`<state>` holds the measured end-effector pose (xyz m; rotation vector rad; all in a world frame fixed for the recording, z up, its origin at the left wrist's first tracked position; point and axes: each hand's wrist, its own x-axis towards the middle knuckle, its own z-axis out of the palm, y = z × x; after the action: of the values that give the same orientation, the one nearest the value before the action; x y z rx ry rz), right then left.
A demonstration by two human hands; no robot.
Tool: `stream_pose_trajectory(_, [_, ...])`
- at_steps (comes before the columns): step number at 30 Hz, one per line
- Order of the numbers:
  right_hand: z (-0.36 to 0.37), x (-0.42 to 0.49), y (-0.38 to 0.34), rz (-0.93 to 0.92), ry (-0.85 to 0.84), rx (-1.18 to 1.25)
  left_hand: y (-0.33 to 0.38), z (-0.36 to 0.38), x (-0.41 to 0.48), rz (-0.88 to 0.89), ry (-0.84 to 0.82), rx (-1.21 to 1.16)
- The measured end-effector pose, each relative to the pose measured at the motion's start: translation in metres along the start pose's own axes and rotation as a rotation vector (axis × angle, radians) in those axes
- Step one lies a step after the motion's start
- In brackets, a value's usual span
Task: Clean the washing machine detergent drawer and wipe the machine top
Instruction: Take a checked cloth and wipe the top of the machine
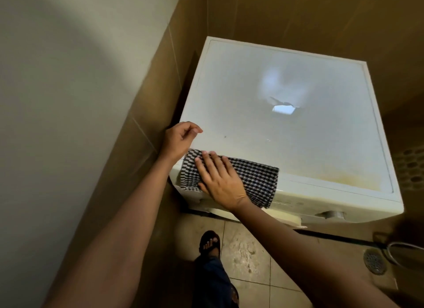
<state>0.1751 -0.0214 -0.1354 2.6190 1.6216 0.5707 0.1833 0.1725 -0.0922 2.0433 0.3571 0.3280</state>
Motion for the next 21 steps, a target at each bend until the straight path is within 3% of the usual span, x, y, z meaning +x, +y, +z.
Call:
stream_pose_trajectory(5, [0.031, 0.026, -0.040, -0.174, 0.190, -0.188, -0.013, -0.008, 0.005, 0.051, -0.012, 0.054])
stream_pose_trajectory(9, [0.047, 0.027, -0.049, -0.272, 0.218, -0.361, -0.019, -0.012, 0.002, 0.117, 0.001, 0.144])
stream_pose_trajectory(11, [0.049, 0.027, -0.049, -0.293, 0.208, -0.379, -0.016, -0.012, -0.001, 0.147, -0.009, 0.189])
stream_pose_trajectory(17, [0.057, -0.007, -0.028, -0.587, 0.079, -0.567, -0.008, -0.010, 0.000, 0.037, 0.032, 0.186])
stream_pose_trajectory(21, [0.043, -0.043, 0.008, -0.460, 0.112, -0.530, -0.004, -0.006, -0.007, 0.114, 0.069, 0.221])
